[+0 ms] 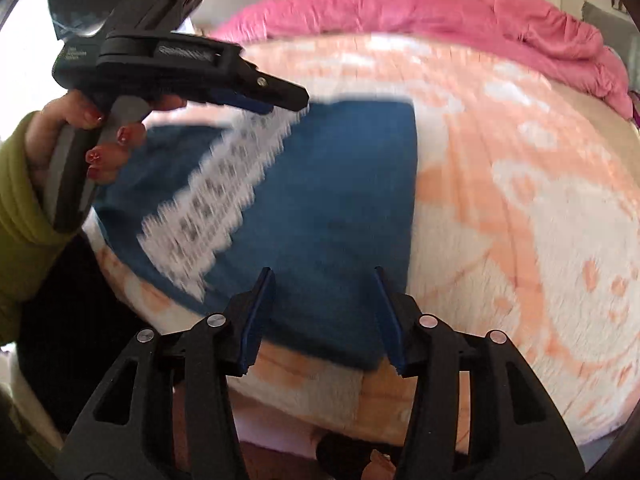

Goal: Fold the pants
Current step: 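Release the lace leg with both tools and smooth it flat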

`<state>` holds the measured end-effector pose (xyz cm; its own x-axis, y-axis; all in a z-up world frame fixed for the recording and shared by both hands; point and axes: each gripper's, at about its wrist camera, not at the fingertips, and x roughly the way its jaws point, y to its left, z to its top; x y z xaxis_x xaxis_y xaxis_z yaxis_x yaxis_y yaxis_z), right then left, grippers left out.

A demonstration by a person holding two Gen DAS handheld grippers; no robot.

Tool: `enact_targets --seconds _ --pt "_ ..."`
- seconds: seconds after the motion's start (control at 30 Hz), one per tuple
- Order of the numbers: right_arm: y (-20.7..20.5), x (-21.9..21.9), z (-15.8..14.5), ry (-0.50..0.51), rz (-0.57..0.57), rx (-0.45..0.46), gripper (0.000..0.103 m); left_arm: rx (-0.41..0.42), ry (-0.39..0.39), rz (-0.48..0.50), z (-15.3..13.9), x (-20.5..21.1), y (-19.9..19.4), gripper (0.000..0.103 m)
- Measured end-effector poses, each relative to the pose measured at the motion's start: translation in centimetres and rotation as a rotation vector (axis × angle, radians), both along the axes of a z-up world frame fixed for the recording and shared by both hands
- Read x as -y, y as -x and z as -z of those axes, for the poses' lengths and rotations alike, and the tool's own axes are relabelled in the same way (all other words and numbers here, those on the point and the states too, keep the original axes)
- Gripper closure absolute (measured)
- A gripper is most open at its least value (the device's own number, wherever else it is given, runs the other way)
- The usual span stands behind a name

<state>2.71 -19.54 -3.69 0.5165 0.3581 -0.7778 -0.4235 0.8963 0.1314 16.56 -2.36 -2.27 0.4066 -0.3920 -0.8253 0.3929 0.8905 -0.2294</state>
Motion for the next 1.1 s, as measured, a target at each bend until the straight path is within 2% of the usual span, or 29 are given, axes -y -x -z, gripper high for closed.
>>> enact_targets --seconds 0.03,0.13,0.3,0.33,0.4,0.57,0.73,0.8,0.97,1.03,1.1 --pt "0.0 0.0 0.4 0.009 -0.001 -0.003 0.06 0.01 -0.1 -0.015 1.2 0.3 -0.1 0.039" --pt "0.4 -0.4 0.9 0.04 -0.011 0.017 0.06 0.013 -0.121 -0.012 2.0 0.1 0.1 0.039" --pt "0.2 -0.1 0.7 0.016 -0.015 0.006 0.06 0.032 -0.088 -0.053 1.3 -0.7 1.0 0.037" --pt "0.2 0.2 0.2 -0.012 -0.015 -0.002 0.058 0.042 -0.072 -0.062 0.6 -1.1 1.5 0.035" --pt "0.0 1.0 -0.8 -0.074 -0.017 0.014 0.057 0.07 -0.042 -0.087 -0.8 -1.6 2.6 0.021" --pt "-1.3 2.1 -3.8 -0.094 0.015 0.087 0.048 0.118 0.019 -0.159 -2.3 -3.2 6.3 0.02" --pt "-5.7 0.1 -5.0 -0.062 -0.013 0.104 0.044 0.134 0.074 -0.181 -2.3 -3.2 10.5 0.024" --pt "-8.3 -1.4 -5.3 -0.068 -0.041 0.076 0.042 0.13 0.073 -0.168 -1.9 -2.6 12.0 0.032" --pt "-14.2 -7.1 -4.1 -0.071 -0.16 -0.03 0.041 0.061 -0.021 -0.155 0.8 -1.4 12.8 0.038" --pt "-15.4 -9.0 -3.4 -0.033 -0.178 -0.061 0.041 0.034 -0.051 -0.163 2.1 -1.4 12.6 0.04" --pt "-16.6 -10.9 -2.0 0.019 -0.199 -0.092 0.041 0.027 -0.047 -0.163 2.7 -1.6 12.4 0.04"
